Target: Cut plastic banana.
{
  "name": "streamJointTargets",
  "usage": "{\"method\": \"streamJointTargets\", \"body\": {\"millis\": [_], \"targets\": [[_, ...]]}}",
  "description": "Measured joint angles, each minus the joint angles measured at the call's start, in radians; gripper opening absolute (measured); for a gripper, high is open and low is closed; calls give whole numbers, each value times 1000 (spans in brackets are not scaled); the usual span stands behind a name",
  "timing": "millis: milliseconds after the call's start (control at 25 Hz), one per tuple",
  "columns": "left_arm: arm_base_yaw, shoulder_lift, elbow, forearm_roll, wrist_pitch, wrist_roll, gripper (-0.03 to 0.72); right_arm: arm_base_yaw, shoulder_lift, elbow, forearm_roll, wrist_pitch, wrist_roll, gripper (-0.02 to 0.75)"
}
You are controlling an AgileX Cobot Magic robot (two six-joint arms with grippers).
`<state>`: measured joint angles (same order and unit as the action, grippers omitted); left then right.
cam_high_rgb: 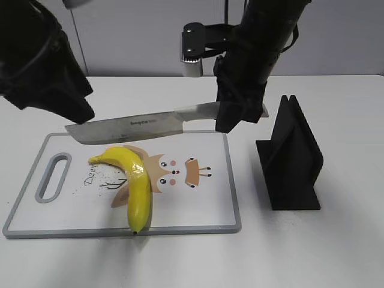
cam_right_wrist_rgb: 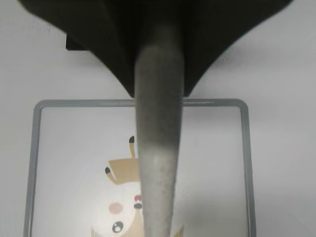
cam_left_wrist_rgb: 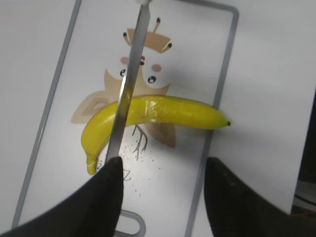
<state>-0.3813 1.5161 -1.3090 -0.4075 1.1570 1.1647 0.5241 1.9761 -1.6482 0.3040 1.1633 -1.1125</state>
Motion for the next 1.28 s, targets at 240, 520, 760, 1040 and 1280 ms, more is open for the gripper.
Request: {"method": "streamJointTargets", "body": {"millis": [240,520,760,1040,1280], "targets": [[0,96,0,89,-90,15,513,4,13,-5,35,-16,-43,187],[0,142,-1,89,-109,38,513,5,14,-5,47,-16,-81,187],[0,191,-1,89,-103,41,508,5,14,-5,86,-17,-104,187],[3,220,-1,92,-104,42,337,5,14,-5,91,-18,-109,187],[17,220,-1,90,-100,45,14,5,15,-5,93,-39,-108,187]]}}
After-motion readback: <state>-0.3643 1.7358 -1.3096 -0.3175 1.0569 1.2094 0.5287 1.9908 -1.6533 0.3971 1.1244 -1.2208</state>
